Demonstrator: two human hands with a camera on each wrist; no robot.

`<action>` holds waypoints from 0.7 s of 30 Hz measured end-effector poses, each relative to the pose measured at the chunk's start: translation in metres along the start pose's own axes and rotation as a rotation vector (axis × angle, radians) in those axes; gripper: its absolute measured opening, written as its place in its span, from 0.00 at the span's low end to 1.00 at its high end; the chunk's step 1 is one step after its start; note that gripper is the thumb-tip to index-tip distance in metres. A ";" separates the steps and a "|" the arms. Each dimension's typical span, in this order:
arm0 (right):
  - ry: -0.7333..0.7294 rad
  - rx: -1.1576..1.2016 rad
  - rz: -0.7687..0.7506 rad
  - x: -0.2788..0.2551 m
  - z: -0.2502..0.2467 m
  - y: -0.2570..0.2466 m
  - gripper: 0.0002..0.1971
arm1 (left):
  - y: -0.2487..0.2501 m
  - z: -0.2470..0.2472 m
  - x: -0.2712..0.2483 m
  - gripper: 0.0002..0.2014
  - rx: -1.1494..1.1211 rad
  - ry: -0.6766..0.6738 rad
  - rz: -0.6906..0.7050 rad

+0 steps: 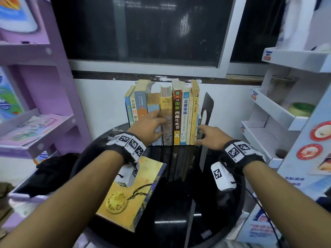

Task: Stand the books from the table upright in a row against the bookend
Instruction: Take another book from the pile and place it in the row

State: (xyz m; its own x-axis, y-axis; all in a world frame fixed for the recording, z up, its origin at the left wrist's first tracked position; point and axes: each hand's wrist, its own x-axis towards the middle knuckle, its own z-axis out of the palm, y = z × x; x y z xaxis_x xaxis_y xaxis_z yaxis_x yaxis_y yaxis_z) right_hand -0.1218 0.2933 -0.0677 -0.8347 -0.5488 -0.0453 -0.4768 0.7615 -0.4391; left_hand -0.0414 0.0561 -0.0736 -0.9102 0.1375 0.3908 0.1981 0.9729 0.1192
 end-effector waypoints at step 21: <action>-0.347 -0.135 0.023 -0.020 0.085 -0.104 0.44 | -0.034 0.002 -0.112 0.48 -0.335 -0.666 -0.722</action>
State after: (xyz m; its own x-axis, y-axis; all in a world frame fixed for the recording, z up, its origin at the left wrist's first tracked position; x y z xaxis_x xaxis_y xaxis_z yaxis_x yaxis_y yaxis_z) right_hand -0.0324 0.1955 -0.0968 -0.7139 -0.5973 -0.3655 -0.5101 0.8011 -0.3130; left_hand 0.0532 0.0075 -0.1231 -0.8489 -0.2838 -0.4458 -0.4762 0.7767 0.4123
